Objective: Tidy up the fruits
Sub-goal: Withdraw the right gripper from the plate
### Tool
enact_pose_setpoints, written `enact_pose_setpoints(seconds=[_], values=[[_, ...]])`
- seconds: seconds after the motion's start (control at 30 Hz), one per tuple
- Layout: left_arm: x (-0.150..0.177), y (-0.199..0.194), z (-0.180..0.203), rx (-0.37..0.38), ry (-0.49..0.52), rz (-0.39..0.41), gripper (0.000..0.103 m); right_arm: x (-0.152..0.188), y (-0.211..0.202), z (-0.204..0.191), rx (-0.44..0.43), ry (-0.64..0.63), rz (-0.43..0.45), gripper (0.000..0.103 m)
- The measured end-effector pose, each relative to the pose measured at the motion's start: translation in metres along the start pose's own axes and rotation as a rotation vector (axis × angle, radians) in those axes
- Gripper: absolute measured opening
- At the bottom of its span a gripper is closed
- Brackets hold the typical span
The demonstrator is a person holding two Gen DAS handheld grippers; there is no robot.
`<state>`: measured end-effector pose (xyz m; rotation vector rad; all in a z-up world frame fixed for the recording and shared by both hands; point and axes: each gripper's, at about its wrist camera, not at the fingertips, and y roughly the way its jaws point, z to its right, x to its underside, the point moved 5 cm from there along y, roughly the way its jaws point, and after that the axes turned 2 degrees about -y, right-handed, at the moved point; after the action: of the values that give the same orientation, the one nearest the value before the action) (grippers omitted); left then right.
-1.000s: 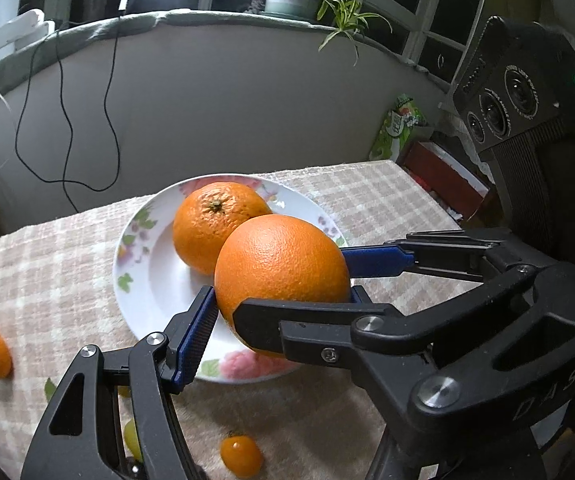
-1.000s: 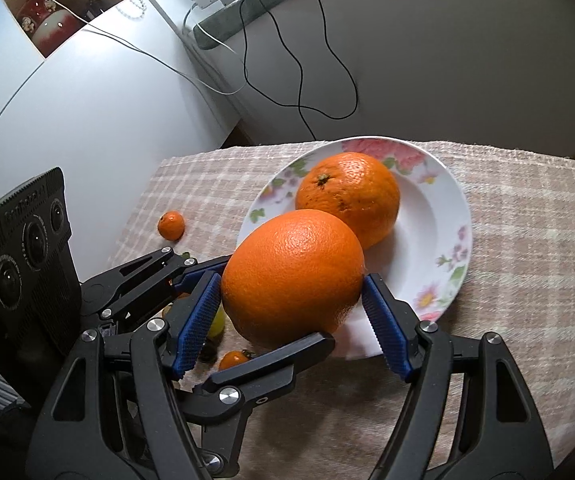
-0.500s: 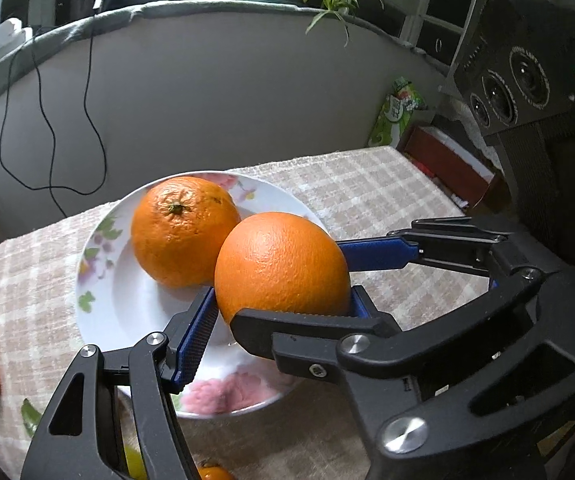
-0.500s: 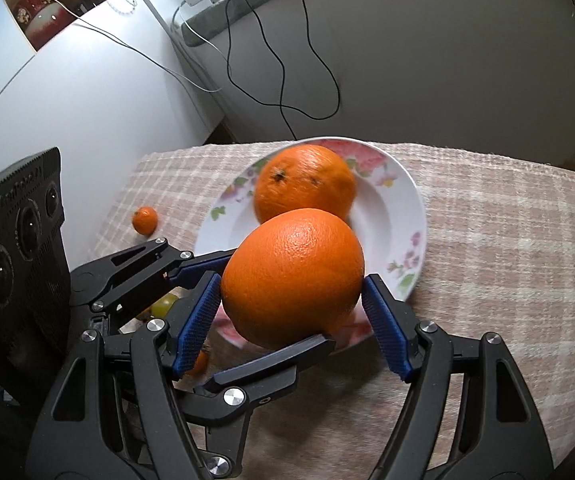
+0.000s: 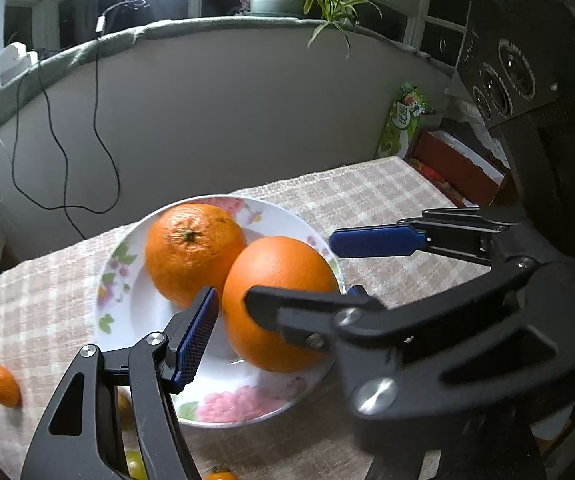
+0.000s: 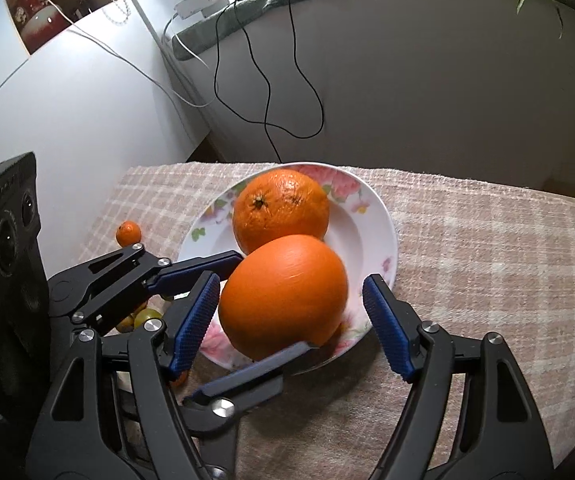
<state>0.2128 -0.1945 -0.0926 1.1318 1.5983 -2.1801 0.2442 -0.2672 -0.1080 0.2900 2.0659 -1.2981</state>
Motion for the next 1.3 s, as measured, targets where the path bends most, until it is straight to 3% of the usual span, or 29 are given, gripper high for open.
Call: enact_pose_setpoints(seconds=[0.4,0.73,0.87,1.2,1.3], values=[[0.018,-0.053,-0.028,-0.032,-0.003,0.038,0.066,-0.001,-0.025,-0.015,0.032,-0.013,0.045,0.077],[0.046,-0.112,-0.087,-0.117,-0.092,0.097,0.066,0.014,-0.049,-0.053,0.084,-0.121,0.109,0.077],[0.062,-0.128,-0.105,-0.142,-0.118,0.111,0.066,0.024,-0.057,-0.068,0.055,-0.151,0.152,0.077],[0.116,-0.122,-0.128,-0.115,-0.197,0.035,0.039,0.054,-0.048,-0.097,0.072,-0.239,0.096,0.077],[0.124,-0.117,-0.129,-0.101,-0.210,0.016,0.034,0.063,-0.038,-0.104,0.071,-0.264,0.069,0.064]])
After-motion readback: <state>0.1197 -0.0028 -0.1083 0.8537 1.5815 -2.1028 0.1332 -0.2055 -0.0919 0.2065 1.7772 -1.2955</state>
